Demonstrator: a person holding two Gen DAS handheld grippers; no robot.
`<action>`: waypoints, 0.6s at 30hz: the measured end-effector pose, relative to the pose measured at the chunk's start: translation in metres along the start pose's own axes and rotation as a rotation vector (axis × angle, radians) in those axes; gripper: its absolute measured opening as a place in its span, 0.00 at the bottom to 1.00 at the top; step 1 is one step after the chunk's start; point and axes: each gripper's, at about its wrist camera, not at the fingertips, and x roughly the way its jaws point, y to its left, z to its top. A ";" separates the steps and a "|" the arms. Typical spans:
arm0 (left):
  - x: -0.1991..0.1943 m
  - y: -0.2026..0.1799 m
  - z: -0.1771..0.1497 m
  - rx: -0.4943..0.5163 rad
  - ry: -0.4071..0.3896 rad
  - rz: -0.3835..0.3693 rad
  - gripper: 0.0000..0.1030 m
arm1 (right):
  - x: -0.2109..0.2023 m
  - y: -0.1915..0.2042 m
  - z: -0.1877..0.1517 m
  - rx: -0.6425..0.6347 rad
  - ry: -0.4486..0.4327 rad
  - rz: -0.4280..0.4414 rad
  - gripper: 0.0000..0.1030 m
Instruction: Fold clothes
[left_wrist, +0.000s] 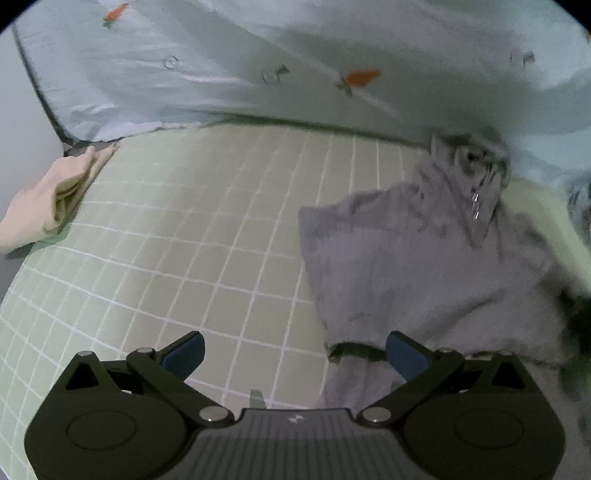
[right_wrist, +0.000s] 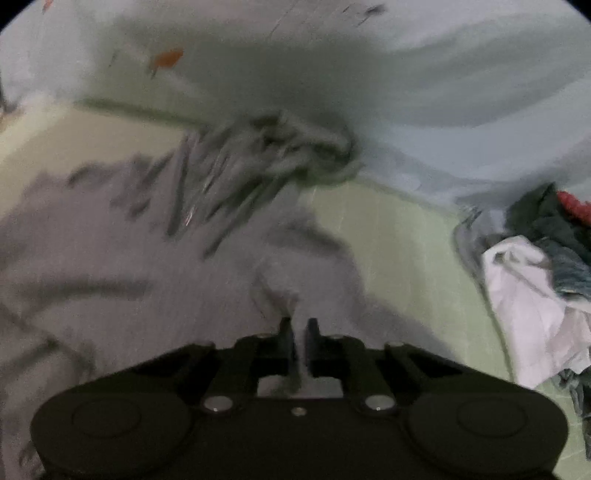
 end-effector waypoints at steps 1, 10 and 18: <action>0.005 -0.002 -0.001 0.011 0.013 0.008 1.00 | -0.007 -0.008 0.003 0.037 -0.035 -0.014 0.06; 0.044 -0.026 -0.003 0.135 0.098 0.052 1.00 | -0.058 -0.110 0.007 0.384 -0.208 -0.168 0.05; 0.066 -0.025 0.003 0.132 0.120 0.111 1.00 | -0.045 -0.155 -0.019 0.502 -0.134 -0.272 0.05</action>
